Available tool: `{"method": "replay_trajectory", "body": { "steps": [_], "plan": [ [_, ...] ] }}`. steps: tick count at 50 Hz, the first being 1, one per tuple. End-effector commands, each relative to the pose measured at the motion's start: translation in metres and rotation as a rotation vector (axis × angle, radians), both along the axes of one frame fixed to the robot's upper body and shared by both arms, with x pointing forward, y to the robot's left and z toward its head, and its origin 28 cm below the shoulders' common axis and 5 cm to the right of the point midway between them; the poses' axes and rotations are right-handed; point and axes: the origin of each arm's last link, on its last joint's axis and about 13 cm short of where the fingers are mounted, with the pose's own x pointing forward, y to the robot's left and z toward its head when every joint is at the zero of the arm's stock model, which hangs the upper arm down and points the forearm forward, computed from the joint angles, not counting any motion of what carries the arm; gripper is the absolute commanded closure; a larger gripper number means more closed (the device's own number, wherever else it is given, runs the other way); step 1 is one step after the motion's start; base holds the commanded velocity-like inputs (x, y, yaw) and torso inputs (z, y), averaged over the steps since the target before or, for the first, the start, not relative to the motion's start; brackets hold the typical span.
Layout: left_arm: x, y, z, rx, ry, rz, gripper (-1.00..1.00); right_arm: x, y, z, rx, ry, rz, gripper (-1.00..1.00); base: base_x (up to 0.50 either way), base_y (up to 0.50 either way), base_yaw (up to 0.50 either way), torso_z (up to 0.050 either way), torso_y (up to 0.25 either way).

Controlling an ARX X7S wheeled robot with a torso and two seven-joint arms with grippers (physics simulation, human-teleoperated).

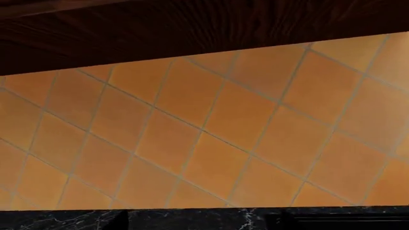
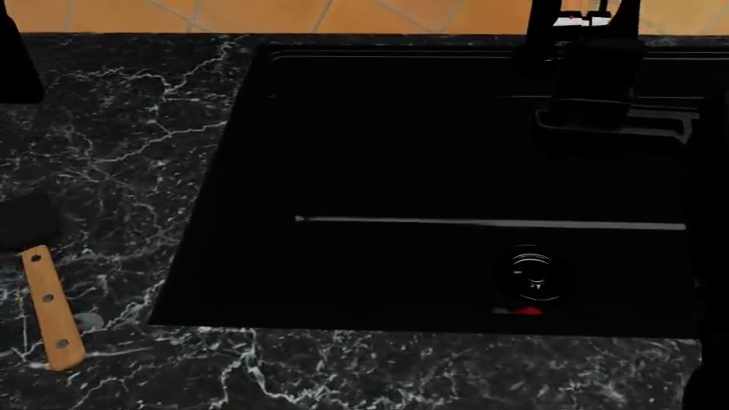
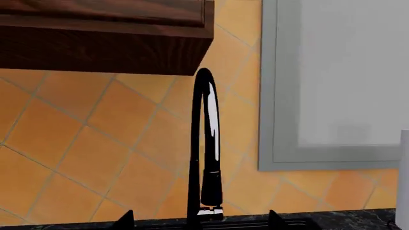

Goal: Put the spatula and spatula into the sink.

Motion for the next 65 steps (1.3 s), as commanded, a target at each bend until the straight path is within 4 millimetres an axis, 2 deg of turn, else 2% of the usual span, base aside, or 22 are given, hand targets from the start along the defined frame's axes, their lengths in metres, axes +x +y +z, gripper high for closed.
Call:
{"method": "replay_trajectory", "body": {
  "steps": [1,29,46,55,62,65],
  "plan": [
    [0.001,-0.001,-0.001,0.002,0.003,-0.004,-1.00,0.000,-0.001,0.000,0.016,0.000,0.001,-1.00,0.21,0.00,0.00,0.000,0.000],
    [0.003,-0.001,-0.003,-0.009,0.017,-0.011,-1.00,0.002,0.001,-0.001,0.022,0.014,0.020,-1.00,0.04,0.00,0.00,0.000,0.000],
    [0.002,0.000,-0.004,-0.010,0.019,-0.009,-1.00,0.003,0.002,0.000,0.016,0.006,0.032,-1.00,0.34,0.00,0.00,0.000,0.001],
    [-0.001,-0.002,-0.003,-0.031,0.041,-0.011,-1.00,0.004,0.003,-0.001,0.013,-0.001,0.036,-1.00,0.00,0.00,0.00,0.000,0.000],
    [-0.013,-0.010,0.000,-0.011,0.193,0.011,-1.00,0.002,0.002,-0.003,0.013,0.005,0.035,-1.00,0.00,0.00,0.00,0.000,0.000],
    [-0.012,0.003,-0.003,-0.055,0.307,0.146,-1.00,0.001,0.001,-0.004,0.018,0.007,0.031,-1.00,0.00,0.00,0.00,0.000,0.000]
  ]
}}
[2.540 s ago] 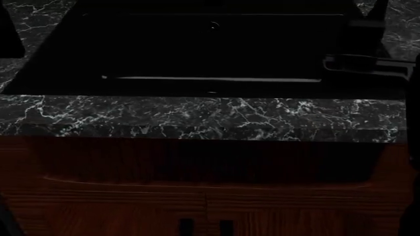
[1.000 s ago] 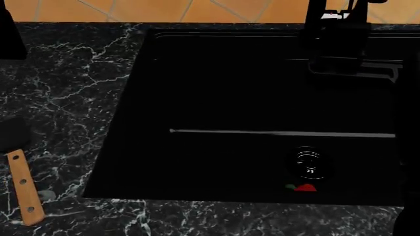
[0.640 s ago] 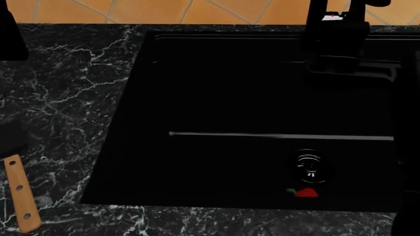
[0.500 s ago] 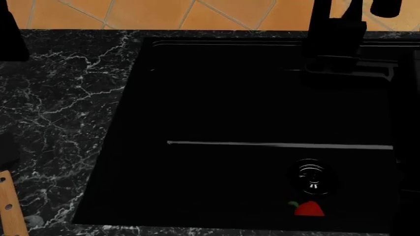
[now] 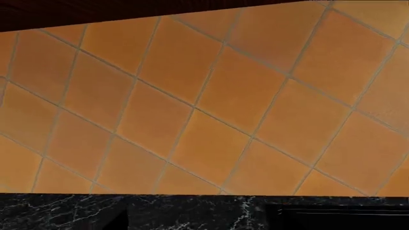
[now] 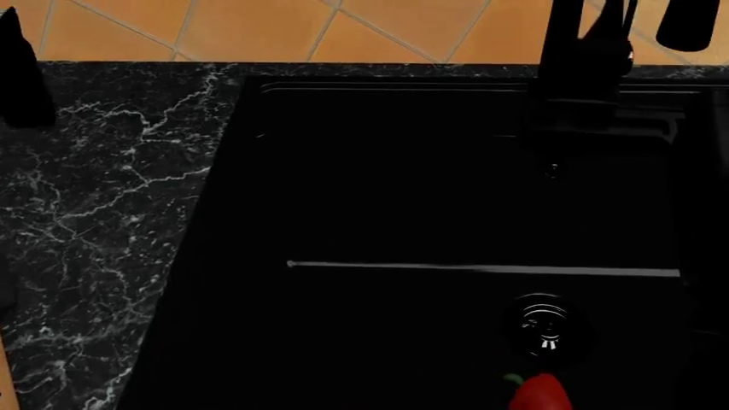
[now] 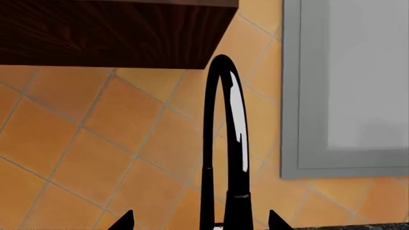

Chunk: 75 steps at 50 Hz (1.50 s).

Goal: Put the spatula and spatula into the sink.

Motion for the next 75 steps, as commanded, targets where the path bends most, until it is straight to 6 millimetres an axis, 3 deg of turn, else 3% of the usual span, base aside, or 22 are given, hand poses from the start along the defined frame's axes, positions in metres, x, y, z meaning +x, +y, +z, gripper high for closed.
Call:
{"method": "replay_trajectory", "body": {
  "steps": [1,4,6,10,13,28,43,59,75],
  "plan": [
    [-0.012,0.003,0.002,-0.004,0.202,0.158,-1.00,-0.001,-0.002,-0.004,0.008,0.007,-0.002,-1.00,0.00,0.00,0.00,0.000,0.000],
    [-0.023,-0.008,0.003,-0.040,0.279,0.176,-1.00,0.001,-0.001,-0.007,0.012,0.015,0.004,-1.00,0.00,0.00,0.00,0.000,0.000],
    [-0.034,-0.014,0.006,-0.036,0.340,0.082,-1.00,0.001,-0.002,-0.010,0.018,0.022,0.004,-1.00,0.00,0.00,0.00,0.000,0.000],
    [-0.041,-0.019,0.010,-0.046,0.387,0.041,-1.00,0.003,-0.002,-0.013,0.030,0.028,0.010,-1.00,0.00,0.00,0.00,0.000,0.000],
    [-0.045,-0.024,0.002,-0.063,0.445,0.011,-1.00,0.004,-0.001,-0.016,0.035,0.033,0.017,-1.00,0.00,0.00,0.00,0.000,0.000],
    [-0.041,-0.029,-0.034,-0.072,0.622,0.012,-1.00,0.009,-0.002,-0.025,0.047,0.058,0.014,-1.00,0.00,0.00,0.00,0.000,0.000],
    [-0.049,-0.031,-0.056,-0.133,0.722,0.042,-1.00,0.004,-0.005,-0.028,0.057,0.057,0.008,-1.00,0.00,0.00,0.00,0.000,0.000],
    [-0.059,-0.023,-0.052,-0.229,0.712,0.193,-1.00,0.005,-0.005,-0.031,0.064,0.057,0.012,-1.00,0.00,0.00,0.00,0.000,0.000],
    [-0.047,-0.019,-0.063,-0.321,0.788,0.246,-1.00,0.003,-0.005,-0.031,0.066,0.057,0.011,-1.00,0.00,0.00,0.00,0.000,0.000]
  ]
}}
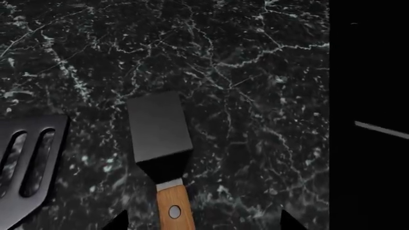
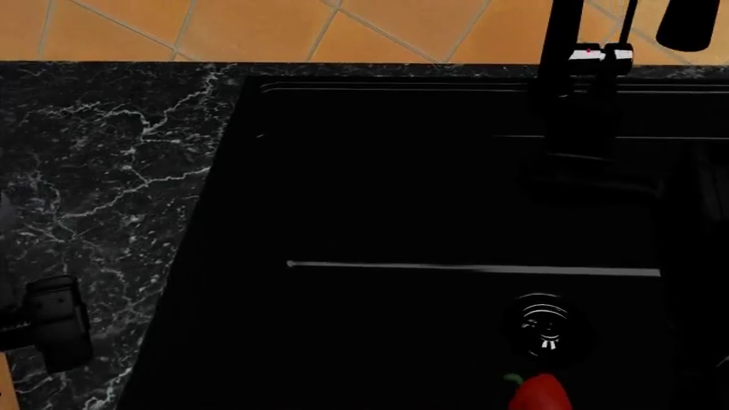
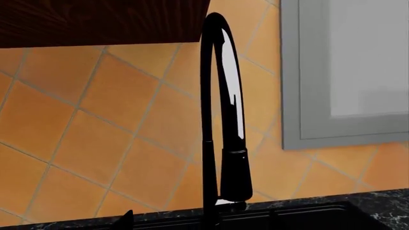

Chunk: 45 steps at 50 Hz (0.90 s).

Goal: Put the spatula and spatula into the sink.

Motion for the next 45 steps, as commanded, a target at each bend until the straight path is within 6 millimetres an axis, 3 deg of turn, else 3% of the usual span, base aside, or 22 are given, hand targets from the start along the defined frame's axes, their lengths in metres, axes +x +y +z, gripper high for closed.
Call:
{"method": "replay_trajectory", "body": {
  "steps": [1,18,45],
  "plan": [
    [0.006,0.004,-0.006,-0.054,0.049,0.075,-1.00,-0.001,0.000,-0.001,0.003,0.001,0.000,-1.00,0.00,0.00,0.00,0.000,0.000],
    [0.004,0.003,-0.016,-0.062,0.100,0.093,-1.00,-0.003,-0.001,-0.002,0.011,-0.004,0.000,-1.00,0.00,0.00,0.00,0.000,0.000],
    [-0.012,0.000,-0.050,-0.089,0.261,0.072,-1.00,-0.003,0.000,-0.003,0.011,-0.004,-0.004,-1.00,0.00,0.00,0.00,0.000,0.000]
  ]
}}
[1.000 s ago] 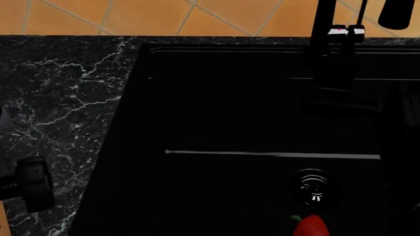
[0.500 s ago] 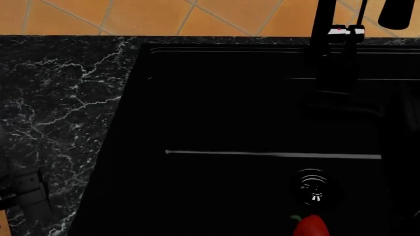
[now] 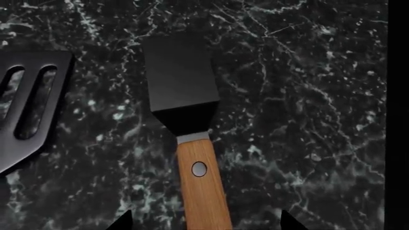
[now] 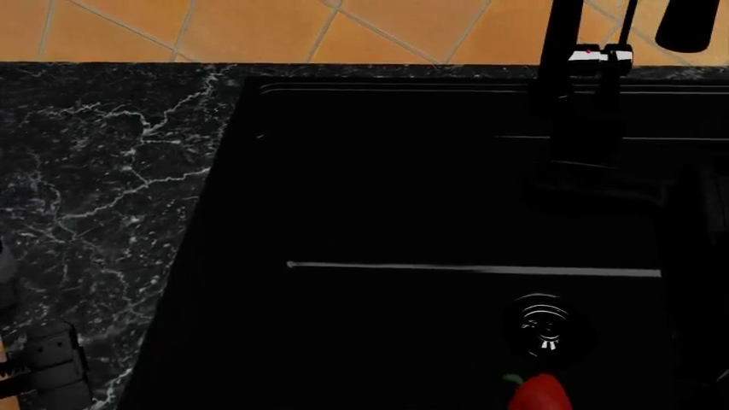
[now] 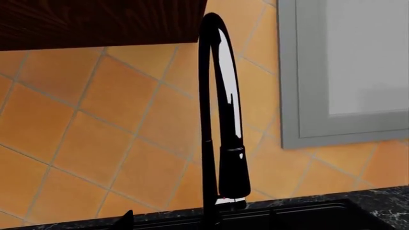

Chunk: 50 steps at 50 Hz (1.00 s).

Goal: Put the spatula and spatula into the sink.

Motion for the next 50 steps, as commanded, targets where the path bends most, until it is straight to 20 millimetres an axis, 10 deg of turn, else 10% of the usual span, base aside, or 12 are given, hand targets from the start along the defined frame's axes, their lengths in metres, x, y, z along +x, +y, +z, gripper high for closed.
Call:
{"method": "replay_trajectory", "body": {
  "steps": [1,3,4,28,50],
  "plan": [
    [-0.007,-0.003,-0.024,-0.051,0.155,-0.003,-1.00,0.000,0.000,0.000,-0.001,-0.001,-0.002,-1.00,0.00,0.00,0.00,0.000,0.000],
    [-0.007,-0.003,-0.024,-0.062,0.152,0.000,-1.00,0.000,0.000,0.000,0.000,0.000,-0.003,-1.00,0.01,0.00,0.00,-0.008,0.000],
    [-0.007,-0.003,-0.024,-0.058,0.148,0.005,1.00,0.000,0.000,0.000,0.000,0.001,-0.005,-1.00,0.00,0.00,0.00,0.000,0.000],
    [0.006,-0.007,0.014,0.020,-0.153,-0.057,1.00,-0.001,-0.002,-0.004,0.001,0.011,-0.009,-1.00,0.00,0.00,0.00,-0.001,0.000],
    [0.013,-0.026,0.061,0.167,-0.530,-0.596,1.00,-0.001,0.000,0.002,-0.011,0.004,-0.007,-1.00,0.00,0.00,0.00,0.000,0.000]
  ]
}}
